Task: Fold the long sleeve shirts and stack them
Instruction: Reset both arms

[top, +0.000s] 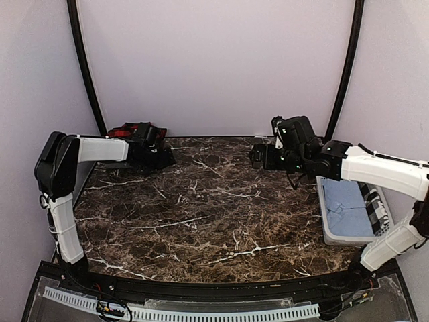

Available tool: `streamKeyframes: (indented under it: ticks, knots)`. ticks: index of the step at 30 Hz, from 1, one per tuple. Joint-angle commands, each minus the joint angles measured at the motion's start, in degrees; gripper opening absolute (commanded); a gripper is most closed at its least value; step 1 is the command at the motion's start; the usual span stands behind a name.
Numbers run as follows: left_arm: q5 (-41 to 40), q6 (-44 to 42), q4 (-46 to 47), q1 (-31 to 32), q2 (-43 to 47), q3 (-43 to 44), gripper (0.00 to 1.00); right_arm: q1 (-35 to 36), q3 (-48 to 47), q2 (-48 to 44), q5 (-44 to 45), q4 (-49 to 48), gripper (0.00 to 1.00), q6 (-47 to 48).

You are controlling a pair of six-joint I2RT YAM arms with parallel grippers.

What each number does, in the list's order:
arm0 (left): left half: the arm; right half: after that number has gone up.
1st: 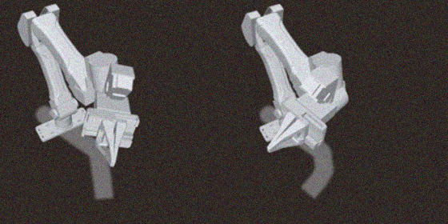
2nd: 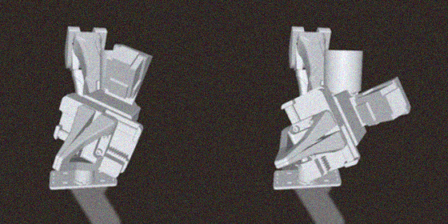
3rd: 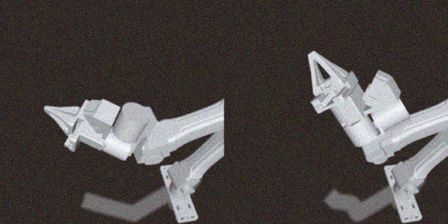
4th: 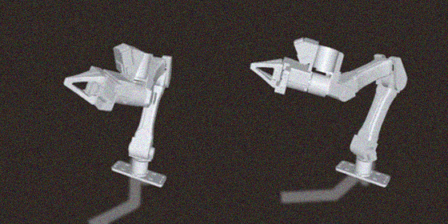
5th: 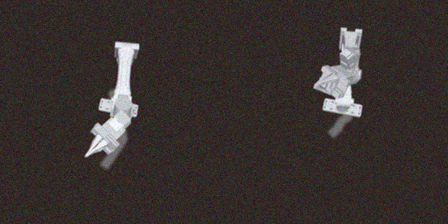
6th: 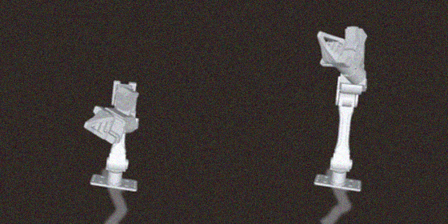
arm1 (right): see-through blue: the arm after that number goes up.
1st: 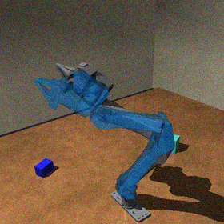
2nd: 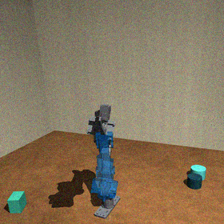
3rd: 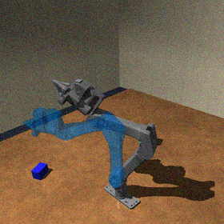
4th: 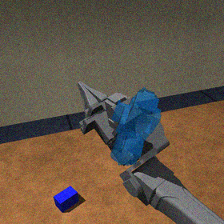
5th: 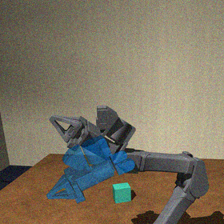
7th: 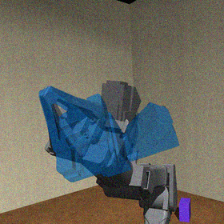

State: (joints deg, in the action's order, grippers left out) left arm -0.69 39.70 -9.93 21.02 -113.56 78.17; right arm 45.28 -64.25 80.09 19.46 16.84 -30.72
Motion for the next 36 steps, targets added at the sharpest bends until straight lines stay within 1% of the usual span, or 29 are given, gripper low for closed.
streamKeyframes:
  ticks: [1, 3, 14, 20, 25, 30, 36]
  knots:
    - [2.67, -5.28, 1.37, 4.37, 9.45, -2.83, 0.96, -0.54, -0.36, -1.83, 1.80, -0.43, 0.99, -0.96]
    - [2.61, -6.74, 2.07, 6.26, 12.21, -4.00, 0.99, -0.61, -0.06, -2.49, 2.23, -0.41, 0.99, -1.13]
    - [3.16, -14.73, 5.99, 14.59, 25.87, -7.74, 0.99, -0.61, 2.95, -9.17, 5.66, -1.51, 0.99, -1.90]
    - [4.74, -16.38, 7.35, 15.11, 30.33, -9.72, 0.99, -0.57, 4.30, -11.45, 6.33, -1.13, 0.99, -1.26]
    - [3.61, -17.31, 7.47, 15.11, 32.99, -11.59, 0.99, -0.60, 6.34, -12.88, 6.67, -1.27, 0.99, -1.24]
    - [3.30, -17.72, 5.76, 15.11, 34.01, -11.97, 0.99, -0.60, 7.72, -13.93, 7.32, -1.49, 0.99, -1.38]
    - [3.38, -19.29, 3.88, 15.08, 33.63, -10.40, 0.99, -0.58, 8.44, -14.43, 7.03, -1.25, 0.98, -1.19]
